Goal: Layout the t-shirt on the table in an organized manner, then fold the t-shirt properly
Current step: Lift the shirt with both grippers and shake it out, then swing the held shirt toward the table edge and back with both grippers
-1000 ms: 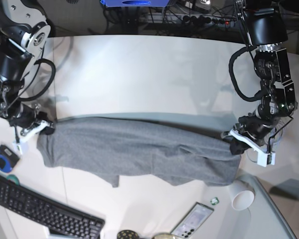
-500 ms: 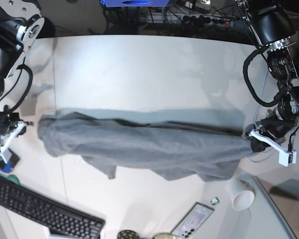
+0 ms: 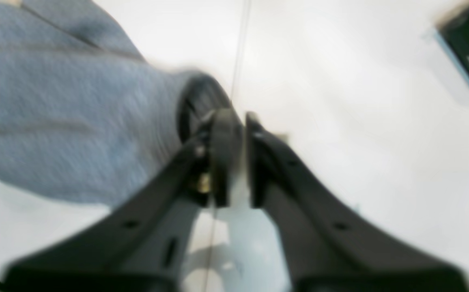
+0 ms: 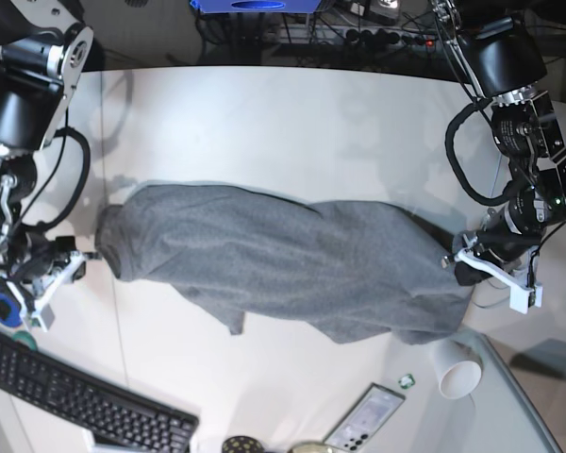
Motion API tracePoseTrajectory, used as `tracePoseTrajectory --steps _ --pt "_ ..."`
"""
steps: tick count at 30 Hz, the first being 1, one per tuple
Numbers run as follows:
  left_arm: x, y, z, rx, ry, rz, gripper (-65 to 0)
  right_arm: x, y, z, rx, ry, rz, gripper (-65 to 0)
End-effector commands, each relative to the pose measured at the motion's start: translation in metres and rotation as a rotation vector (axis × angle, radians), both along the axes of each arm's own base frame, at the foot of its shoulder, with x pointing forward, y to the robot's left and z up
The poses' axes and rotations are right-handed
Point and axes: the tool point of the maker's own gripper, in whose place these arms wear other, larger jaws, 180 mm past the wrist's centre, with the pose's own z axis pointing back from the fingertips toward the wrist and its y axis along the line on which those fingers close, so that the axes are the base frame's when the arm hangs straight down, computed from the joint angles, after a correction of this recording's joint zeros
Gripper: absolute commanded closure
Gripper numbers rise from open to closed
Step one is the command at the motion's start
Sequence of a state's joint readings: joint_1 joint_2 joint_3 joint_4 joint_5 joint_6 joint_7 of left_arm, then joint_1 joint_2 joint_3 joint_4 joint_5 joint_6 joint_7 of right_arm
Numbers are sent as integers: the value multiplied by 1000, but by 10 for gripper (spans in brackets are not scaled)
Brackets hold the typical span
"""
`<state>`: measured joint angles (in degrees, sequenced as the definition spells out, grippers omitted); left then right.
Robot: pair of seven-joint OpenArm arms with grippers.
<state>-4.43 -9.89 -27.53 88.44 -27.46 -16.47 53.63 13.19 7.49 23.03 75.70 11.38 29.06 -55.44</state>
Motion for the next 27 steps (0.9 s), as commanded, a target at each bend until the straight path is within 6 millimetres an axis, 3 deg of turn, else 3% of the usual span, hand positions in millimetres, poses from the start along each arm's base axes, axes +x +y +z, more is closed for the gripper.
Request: tracePoseTrajectory --steps 1,5,7,12,16,27 --pt "5 6 12 15 -40 5 0 8 -2 17 -4 -71 -6 -197" --pt "-1 7 6 16 -21 5 0 -14 6 0 3 -84 0 -440" --pt "-2 7 6 18 -21 4 0 -22 9 -10 18 -69 -3 -492" --pt "-6 9 1 21 -7 10 0 -30 36 -19 69 -57 35 -438" --pt "-6 8 2 23 -9 6 0 -33 54 -28 111 -41 67 -440" --pt "-13 8 -3 22 8 5 0 -36 64 -46 155 21 69 -432"
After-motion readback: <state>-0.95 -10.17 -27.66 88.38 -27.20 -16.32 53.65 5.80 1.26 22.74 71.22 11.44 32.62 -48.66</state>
